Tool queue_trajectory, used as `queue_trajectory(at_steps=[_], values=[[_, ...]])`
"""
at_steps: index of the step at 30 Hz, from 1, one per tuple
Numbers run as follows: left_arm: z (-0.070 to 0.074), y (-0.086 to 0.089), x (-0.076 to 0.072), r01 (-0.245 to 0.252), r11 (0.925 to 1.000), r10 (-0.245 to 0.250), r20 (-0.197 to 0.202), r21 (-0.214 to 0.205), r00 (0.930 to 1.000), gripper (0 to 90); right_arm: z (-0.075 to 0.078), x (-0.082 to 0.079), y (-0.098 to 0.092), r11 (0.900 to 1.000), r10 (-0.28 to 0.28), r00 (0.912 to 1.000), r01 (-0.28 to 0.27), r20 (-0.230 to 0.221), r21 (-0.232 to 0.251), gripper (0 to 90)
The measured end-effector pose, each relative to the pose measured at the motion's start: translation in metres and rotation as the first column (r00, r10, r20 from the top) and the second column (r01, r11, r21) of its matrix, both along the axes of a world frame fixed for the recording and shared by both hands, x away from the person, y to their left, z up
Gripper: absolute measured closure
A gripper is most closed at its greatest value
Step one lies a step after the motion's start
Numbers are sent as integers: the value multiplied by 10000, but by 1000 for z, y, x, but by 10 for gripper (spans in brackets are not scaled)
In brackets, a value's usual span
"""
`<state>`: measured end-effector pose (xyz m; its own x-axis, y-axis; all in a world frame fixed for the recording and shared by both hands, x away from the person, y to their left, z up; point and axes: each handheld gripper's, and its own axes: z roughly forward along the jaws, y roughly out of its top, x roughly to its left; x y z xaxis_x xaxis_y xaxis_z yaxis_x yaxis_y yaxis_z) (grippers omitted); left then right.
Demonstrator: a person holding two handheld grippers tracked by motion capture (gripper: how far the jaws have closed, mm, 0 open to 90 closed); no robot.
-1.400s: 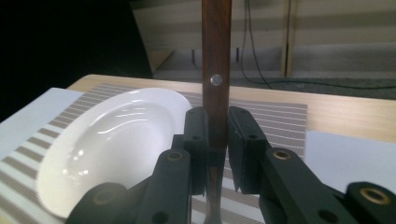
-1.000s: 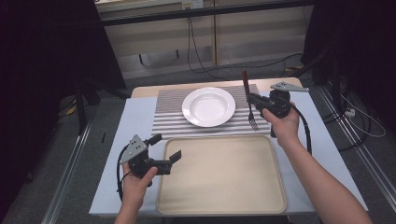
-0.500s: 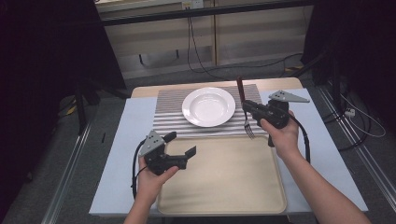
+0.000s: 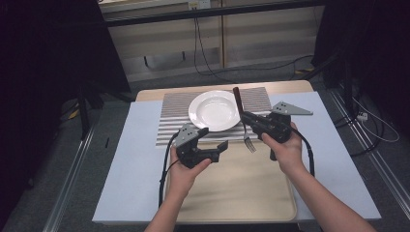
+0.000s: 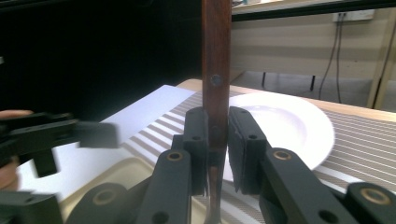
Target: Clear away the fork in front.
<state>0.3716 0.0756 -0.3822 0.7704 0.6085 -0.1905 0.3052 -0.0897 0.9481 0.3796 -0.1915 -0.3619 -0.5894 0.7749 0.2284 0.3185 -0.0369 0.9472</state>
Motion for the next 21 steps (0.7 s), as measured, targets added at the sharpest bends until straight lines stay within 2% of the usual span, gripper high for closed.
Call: queue_trajectory(at_steps=[3, 4, 6, 9, 12, 14, 15, 16, 17, 19, 21], values=[[9, -1, 7, -302, 9992, 300, -80, -275, 9995, 150, -1, -4, 6, 9998, 196, 9998, -196, 53, -60, 784], [17, 0, 11, -499, 9979, 501, 33, -416, 9987, 153, -2, -6, 9, 9994, 327, 9994, -326, 81, -107, 785], [21, 0, 14, -597, 9971, 600, 44, -479, 9982, 166, -3, -7, 11, 9992, 372, 9993, -371, 65, -124, 784], [33, 0, 24, -801, 9922, 786, -196, -960, 9967, 213, -4, -11, 17, 9981, 561, 9983, -557, 145, -271, 784], [37, -2, 28, -681, 9906, 644, -349, -1186, 9973, 242, -5, -13, 20, 9974, 653, 9977, -648, 173, -306, 784], [38, -6, 30, -555, 9916, 503, -471, -1171, 9976, 285, -4, -14, 22, 9967, 761, 9969, -756, 176, -299, 784], [38, -6, 30, -603, 9890, 525, -608, -1348, 9968, 331, -5, -16, 24, 9964, 795, 9966, -788, 217, -297, 784], [38, -7, 31, -635, 9861, 537, -677, -1533, 9963, 331, -5, -16, 24, 9964, 795, 9966, -788, 217, -297, 784], [38, -10, 33, -534, 9845, 416, -733, -1668, 9964, 390, -6, -17, 26, 9959, 857, 9961, -851, 204, -309, 784], [38, -11, 33, -453, 9865, 346, -704, -1575, 9969, 410, -6, -17, 27, 9951, 941, 9954, -934, 191, -328, 784], [38, -15, 32, -369, 9869, 274, -619, -1568, 9977, 511, -7, -19, 30, 9943, 986, 9948, -975, 253, -433, 784]])
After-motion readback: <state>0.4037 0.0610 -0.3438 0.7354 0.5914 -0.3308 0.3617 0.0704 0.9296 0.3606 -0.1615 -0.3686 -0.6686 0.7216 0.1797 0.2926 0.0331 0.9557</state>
